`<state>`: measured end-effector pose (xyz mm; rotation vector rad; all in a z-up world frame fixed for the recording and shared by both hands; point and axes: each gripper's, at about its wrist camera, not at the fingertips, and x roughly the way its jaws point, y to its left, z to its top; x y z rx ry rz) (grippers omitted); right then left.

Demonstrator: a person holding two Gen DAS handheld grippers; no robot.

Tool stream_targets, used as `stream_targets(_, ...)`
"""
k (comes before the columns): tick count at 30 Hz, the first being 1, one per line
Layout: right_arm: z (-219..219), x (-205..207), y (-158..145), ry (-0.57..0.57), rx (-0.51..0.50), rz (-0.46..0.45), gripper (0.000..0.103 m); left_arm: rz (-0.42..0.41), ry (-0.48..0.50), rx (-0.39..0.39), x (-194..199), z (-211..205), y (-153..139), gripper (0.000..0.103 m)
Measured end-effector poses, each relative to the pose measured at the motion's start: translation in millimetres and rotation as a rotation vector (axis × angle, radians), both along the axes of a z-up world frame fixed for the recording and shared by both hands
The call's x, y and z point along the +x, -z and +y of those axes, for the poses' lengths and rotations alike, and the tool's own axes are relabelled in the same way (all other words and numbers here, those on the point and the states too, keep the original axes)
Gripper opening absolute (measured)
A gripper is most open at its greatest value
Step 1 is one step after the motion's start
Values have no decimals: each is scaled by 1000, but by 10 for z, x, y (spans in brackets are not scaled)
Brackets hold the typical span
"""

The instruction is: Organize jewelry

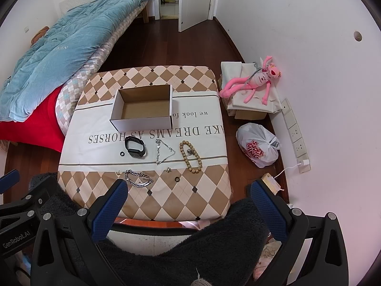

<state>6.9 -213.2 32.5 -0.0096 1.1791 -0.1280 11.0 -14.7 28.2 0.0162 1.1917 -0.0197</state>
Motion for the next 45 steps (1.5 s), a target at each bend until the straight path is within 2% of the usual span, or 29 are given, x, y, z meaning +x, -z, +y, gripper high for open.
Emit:
stream_targets(7, -24, -6, 32, 4, 11, -6, 103, -17, 4, 18, 82, -61, 76, 103)
stream_targets(9, -61, 119, -25, 22, 17, -15, 103, -21, -6, 28, 137, -52, 200, 103)
stream_targets(11, -128, 233, 53, 36, 2, -21, 103, -28, -15, 41, 243, -49, 326, 103)
stream_targets(13, -186, 330, 160, 52, -18, -10, 103, -34, -18, 66, 366, -76, 464, 103)
stream_targets(16, -358, 537, 487, 87, -8, 36, 103, -17, -17, 83, 520, -70, 755, 103)
stream_targets(19, -563, 675, 881, 112, 23, 83, 102, 52, 20, 85, 685, -147, 1183, 102)
stream_targets(21, -686, 736, 1178, 128, 47, 112, 96, 99, 45, 101, 747, -191, 1437, 102)
stream_targets(23, -792, 793, 1449, 143, 81, 140, 84, 119, 55, 118, 754, -218, 1661, 102)
stream_targets(29, -882, 944, 2154, 136, 105, 193, 73, 197, 51, 121, 815, -230, 2106, 102)
stream_targets(30, -875, 974, 2254, 132, 92, 202, 72, 203, 49, 128, 816, -217, 2168, 99)
stream_targets(34, -828, 1061, 2578, 106, 70, 224, 64, 214, 37, 126, 819, -151, 2295, 97)
stream_targets(37, -788, 1109, 2666, 80, 85, 198, 58, 225, 36, 120, 787, -122, 2345, 97)
stream_targets(39, -752, 1119, 2640, 57, 86, 191, 40, 236, 38, 102, 757, -111, 2381, 97)
stream_targets(40, -736, 1114, 2624, 45, 83, 194, 20, 238, 39, 95, 742, -108, 2384, 97)
stream_targets(41, -711, 1103, 2611, 34, 83, 200, 10, 241, 41, 89, 713, -105, 2389, 97)
stream_targets(45, -690, 940, 2590, 20, 110, 236, 10, 269, 46, 67, 594, -61, 2453, 97)
